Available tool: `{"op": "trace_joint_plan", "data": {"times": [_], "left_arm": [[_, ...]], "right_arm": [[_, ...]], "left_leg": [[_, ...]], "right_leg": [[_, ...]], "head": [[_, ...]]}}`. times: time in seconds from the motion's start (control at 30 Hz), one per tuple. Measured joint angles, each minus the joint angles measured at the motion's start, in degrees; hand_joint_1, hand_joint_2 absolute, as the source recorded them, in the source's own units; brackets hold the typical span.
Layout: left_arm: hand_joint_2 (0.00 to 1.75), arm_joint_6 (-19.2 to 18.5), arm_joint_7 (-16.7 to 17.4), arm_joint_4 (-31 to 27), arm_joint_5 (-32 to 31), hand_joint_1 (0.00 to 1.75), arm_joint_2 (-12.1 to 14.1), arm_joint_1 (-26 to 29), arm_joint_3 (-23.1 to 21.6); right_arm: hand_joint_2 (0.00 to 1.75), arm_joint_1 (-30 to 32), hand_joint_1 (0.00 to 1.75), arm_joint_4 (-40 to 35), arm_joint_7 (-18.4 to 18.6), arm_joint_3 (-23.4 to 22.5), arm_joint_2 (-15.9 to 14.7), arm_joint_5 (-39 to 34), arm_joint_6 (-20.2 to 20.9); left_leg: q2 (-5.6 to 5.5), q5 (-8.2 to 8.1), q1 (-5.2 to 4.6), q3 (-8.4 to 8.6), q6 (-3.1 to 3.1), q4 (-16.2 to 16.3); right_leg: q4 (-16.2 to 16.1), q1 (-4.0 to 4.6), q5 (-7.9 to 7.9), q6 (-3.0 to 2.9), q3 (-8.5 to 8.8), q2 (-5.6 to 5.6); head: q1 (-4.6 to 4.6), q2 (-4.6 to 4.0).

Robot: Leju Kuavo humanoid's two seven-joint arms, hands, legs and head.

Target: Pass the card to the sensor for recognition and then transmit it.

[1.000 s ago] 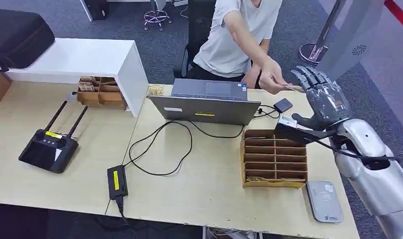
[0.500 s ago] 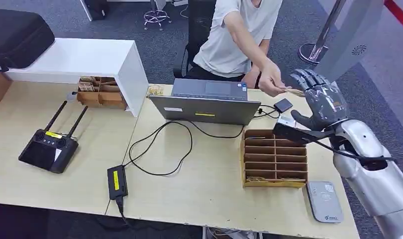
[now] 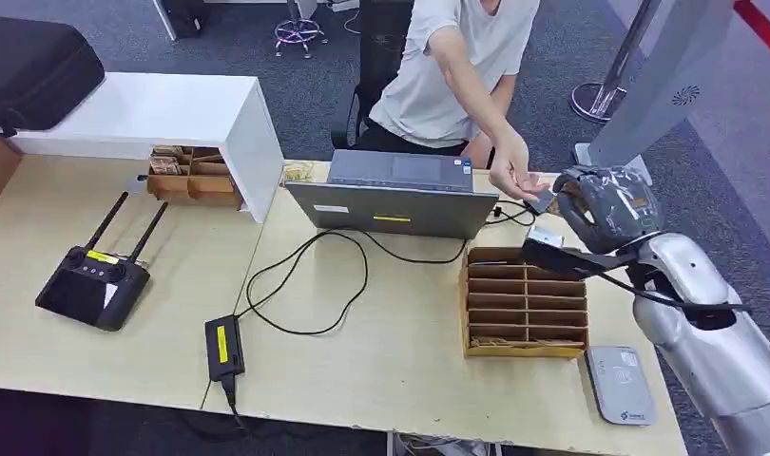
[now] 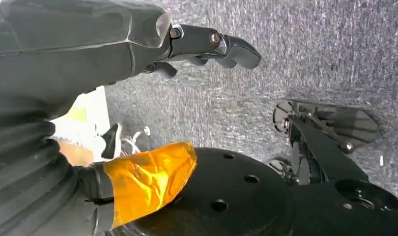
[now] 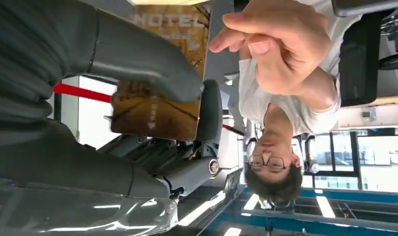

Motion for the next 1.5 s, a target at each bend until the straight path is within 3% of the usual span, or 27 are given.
{"op": "trace_joint_plan", "data": {"times": [0.87, 1.07, 1.23, 1.5], "left_arm": [[1.75, -2.5, -1.6, 0.0, 2.1, 0.0, 0.1, 0.4, 2.2], [1.75, -5.0, -2.1, 0.0, 2.0, 0.0, -2.3, -1.9, 2.8], [1.75, -5.1, -1.7, 0.0, 2.9, 0.0, -2.6, -2.0, 3.1], [1.75, -5.1, -1.7, 0.0, 4.6, 0.0, -2.7, -2.0, 4.3]], "right_arm": [[1.75, 3.0, 1.75, -1.3, -0.3, -2.5, -1.1, -0.8, -0.3], [1.75, 3.7, 1.75, -2.8, -0.2, -3.2, -2.1, -1.0, -0.3], [1.75, 4.3, 1.75, -4.2, 0.7, -4.3, -4.6, -0.9, 0.1], [1.75, 4.3, 1.75, -5.8, 2.2, -6.0, -13.1, 3.6, 2.3]], "left_leg": [[0.01, 0.0, -0.01, 0.0, 0.0, 0.0], [0.14, 0.0, 0.09, 0.01, 0.01, 0.1], [0.16, -0.03, 0.07, -0.01, 0.04, 0.1], [0.14, -0.03, 0.07, -0.08, 0.04, 0.1]], "right_leg": [[0.0, -0.01, 0.0, 0.0, 0.0, 0.0], [0.0, 0.08, 0.05, -0.04, 0.08, 0.07], [0.0, 0.06, 0.06, -0.03, 0.02, 0.03], [0.0, 0.06, 0.06, -0.03, 0.02, -0.01]], "head": [[0.0, 0.0], [0.29, 0.0], [0.17, 0.0], [0.2, 0.0]]}}
